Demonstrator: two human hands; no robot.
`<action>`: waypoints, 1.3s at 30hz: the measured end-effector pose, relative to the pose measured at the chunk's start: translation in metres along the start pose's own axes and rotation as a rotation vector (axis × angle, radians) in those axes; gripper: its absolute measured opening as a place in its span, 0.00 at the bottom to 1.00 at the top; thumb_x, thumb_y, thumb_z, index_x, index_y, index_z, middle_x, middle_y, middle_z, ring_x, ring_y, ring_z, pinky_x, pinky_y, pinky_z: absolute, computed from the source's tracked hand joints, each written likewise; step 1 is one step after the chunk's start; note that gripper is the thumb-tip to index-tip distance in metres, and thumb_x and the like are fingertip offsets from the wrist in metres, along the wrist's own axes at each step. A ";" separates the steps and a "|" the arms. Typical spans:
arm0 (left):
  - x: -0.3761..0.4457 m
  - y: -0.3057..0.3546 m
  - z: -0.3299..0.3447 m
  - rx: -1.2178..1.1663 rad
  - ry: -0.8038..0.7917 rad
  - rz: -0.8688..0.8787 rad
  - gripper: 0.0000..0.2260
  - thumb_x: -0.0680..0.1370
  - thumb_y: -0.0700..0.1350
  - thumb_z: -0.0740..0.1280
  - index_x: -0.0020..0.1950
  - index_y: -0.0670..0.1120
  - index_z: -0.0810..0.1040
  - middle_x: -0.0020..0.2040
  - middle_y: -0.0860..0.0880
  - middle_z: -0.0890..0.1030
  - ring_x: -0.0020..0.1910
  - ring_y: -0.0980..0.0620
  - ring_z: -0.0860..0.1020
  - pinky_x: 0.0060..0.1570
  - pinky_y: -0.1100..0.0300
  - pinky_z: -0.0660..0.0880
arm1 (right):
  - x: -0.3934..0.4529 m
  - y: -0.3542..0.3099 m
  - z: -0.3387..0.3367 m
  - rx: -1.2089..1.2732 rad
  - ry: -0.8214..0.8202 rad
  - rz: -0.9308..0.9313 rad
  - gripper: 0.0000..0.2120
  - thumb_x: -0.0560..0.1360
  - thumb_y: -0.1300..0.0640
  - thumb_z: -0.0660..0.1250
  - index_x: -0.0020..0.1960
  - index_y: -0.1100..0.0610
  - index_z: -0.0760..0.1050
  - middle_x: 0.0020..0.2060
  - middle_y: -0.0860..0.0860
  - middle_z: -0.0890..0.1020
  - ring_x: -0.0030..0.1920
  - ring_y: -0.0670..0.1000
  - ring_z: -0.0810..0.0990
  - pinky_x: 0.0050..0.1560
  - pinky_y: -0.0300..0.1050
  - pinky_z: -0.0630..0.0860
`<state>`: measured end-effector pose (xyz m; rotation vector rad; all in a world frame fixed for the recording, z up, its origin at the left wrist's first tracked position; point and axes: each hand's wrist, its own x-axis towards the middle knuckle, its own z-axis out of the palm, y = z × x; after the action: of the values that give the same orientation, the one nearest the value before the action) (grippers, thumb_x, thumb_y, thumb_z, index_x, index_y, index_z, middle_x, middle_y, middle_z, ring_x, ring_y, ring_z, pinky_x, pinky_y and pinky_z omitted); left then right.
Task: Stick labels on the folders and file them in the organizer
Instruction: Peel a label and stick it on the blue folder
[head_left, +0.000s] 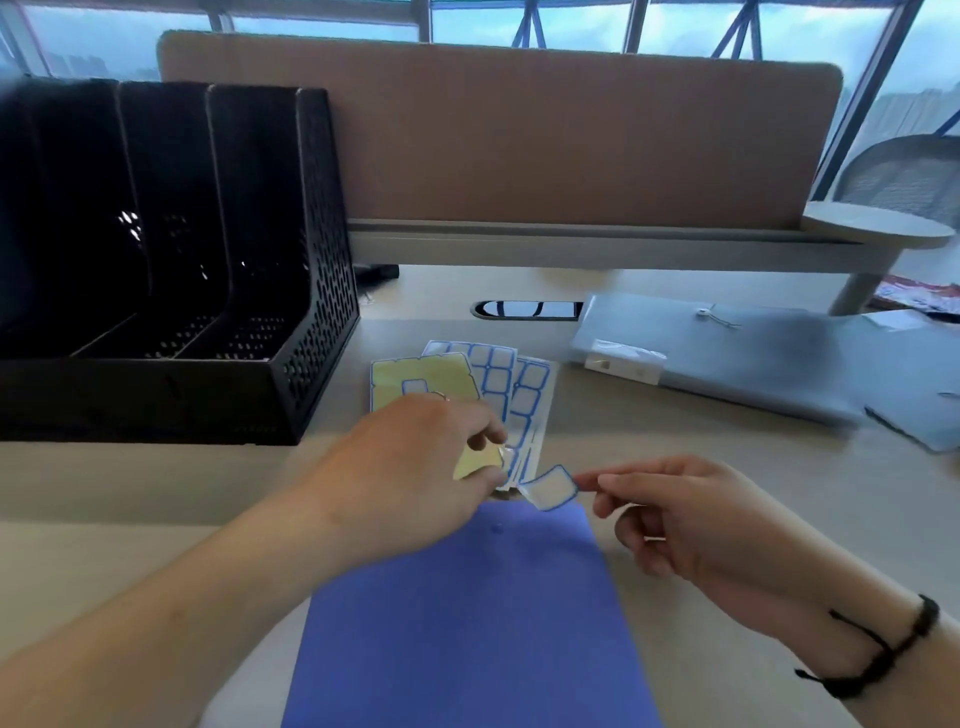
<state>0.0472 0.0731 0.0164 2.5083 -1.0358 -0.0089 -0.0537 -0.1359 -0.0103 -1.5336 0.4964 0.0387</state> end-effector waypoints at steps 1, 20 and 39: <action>-0.001 0.003 0.002 -0.032 -0.028 -0.003 0.17 0.74 0.61 0.70 0.62 0.62 0.74 0.48 0.66 0.74 0.50 0.64 0.73 0.49 0.66 0.71 | -0.002 0.001 0.000 0.022 -0.014 0.014 0.11 0.78 0.63 0.65 0.46 0.58 0.87 0.38 0.55 0.81 0.28 0.50 0.71 0.25 0.41 0.62; 0.000 -0.013 0.047 -0.341 0.155 0.241 0.03 0.72 0.52 0.73 0.43 0.55 0.81 0.45 0.58 0.82 0.48 0.56 0.82 0.47 0.58 0.78 | -0.012 0.012 0.010 -0.173 0.036 -0.118 0.07 0.74 0.58 0.71 0.45 0.48 0.87 0.29 0.48 0.80 0.28 0.47 0.70 0.28 0.38 0.65; -0.002 -0.015 0.051 -0.358 0.039 0.258 0.06 0.71 0.44 0.78 0.42 0.54 0.84 0.50 0.61 0.82 0.51 0.61 0.81 0.50 0.70 0.74 | 0.007 0.019 0.011 -0.413 0.245 -0.264 0.12 0.65 0.57 0.80 0.38 0.51 0.76 0.31 0.46 0.84 0.27 0.43 0.75 0.31 0.37 0.72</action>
<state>0.0472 0.0642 -0.0364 2.0369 -1.2153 -0.0626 -0.0504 -0.1268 -0.0312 -2.0134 0.4940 -0.2686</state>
